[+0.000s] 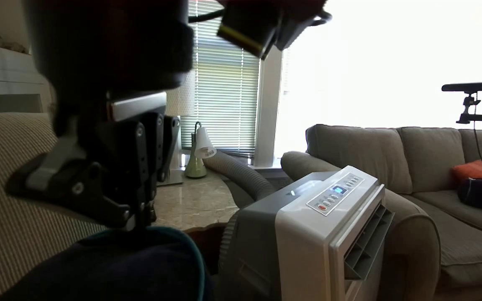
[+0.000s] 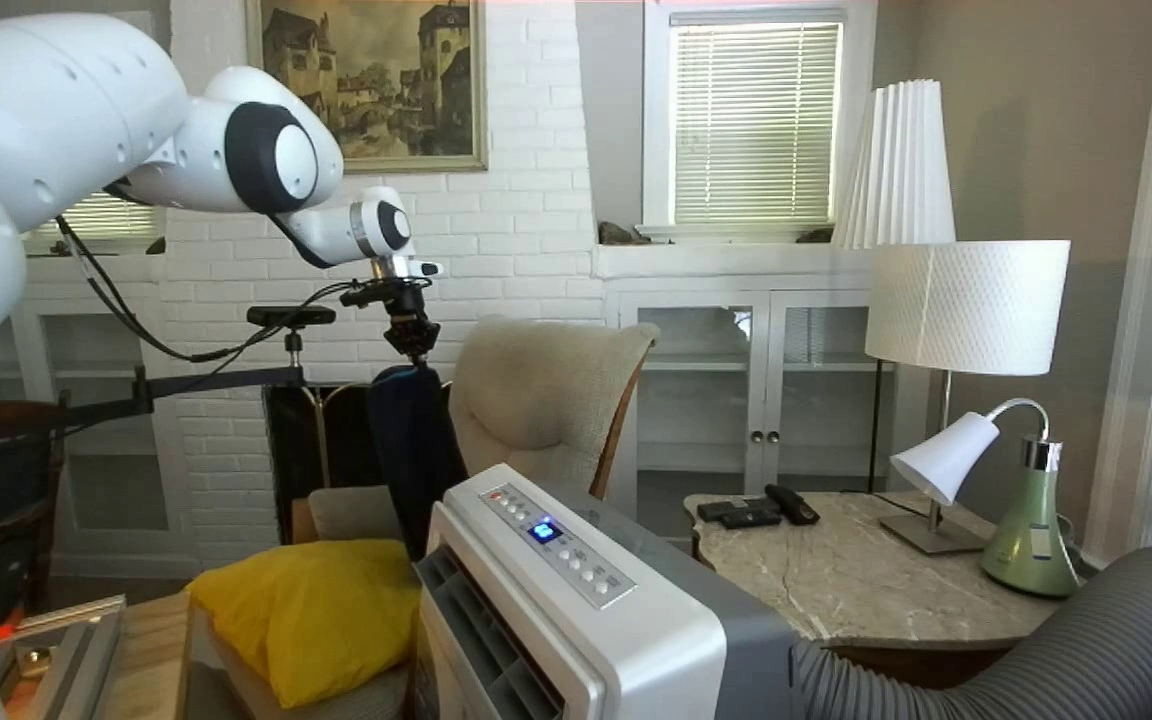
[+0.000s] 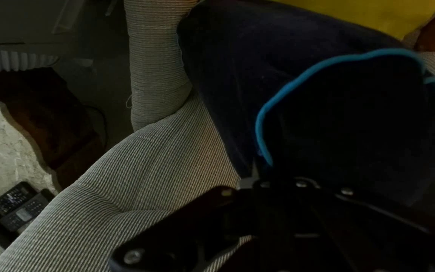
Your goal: Move the pencil case to the armchair
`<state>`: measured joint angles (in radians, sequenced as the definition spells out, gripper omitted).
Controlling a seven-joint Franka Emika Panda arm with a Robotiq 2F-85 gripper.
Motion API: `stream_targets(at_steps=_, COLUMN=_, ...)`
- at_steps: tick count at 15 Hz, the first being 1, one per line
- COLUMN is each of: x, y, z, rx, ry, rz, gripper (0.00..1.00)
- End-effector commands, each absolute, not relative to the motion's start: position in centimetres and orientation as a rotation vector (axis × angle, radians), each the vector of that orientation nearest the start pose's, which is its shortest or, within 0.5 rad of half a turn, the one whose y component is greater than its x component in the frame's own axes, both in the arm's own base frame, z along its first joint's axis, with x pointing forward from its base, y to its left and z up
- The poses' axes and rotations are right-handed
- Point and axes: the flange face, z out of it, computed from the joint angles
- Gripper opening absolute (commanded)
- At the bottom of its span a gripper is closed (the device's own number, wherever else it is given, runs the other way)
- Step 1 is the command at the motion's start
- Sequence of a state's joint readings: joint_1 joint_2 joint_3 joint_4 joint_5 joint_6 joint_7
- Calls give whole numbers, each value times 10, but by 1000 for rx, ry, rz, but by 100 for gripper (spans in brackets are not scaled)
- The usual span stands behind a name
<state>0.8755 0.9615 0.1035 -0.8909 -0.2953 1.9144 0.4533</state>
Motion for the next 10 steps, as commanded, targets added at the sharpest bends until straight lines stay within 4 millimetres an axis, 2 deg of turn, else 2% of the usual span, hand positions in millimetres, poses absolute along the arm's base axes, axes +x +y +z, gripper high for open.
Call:
stream_targets(at_steps=1, x=498, y=630, z=317, rx=-3076, ry=-976, rz=-239, gripper=1)
stream_targets(at_steps=5, x=502, y=630, z=304, rx=-3082, ry=-1019, rz=-215, gripper=1)
stream_targets(at_steps=10, x=496, y=642, z=291, rx=-3049, ry=-1045, rz=-227, gripper=1)
